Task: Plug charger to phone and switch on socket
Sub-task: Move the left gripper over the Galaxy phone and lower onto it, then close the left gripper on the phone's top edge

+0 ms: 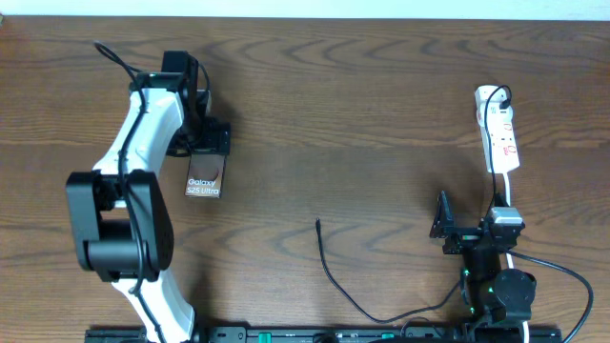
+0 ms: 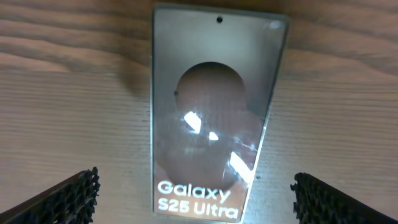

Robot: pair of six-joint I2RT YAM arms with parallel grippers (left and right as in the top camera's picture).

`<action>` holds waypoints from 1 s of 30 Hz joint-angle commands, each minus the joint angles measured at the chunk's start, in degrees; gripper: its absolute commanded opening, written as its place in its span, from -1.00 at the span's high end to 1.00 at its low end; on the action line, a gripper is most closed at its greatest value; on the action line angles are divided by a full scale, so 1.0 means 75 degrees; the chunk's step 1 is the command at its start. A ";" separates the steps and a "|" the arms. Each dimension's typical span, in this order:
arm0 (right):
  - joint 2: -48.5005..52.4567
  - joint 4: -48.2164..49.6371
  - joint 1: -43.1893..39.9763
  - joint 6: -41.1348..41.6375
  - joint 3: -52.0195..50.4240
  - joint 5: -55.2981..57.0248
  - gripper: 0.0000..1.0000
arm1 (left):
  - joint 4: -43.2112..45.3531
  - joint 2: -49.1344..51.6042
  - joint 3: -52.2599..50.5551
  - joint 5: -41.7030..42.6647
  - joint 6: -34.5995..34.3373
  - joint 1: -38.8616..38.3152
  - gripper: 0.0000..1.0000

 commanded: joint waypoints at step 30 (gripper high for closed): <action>-0.0047 -0.0038 0.0073 -0.0102 -0.0009 0.0032 -0.98 | 0.0119 0.0501 -0.0020 0.0044 0.0166 -0.0003 -0.96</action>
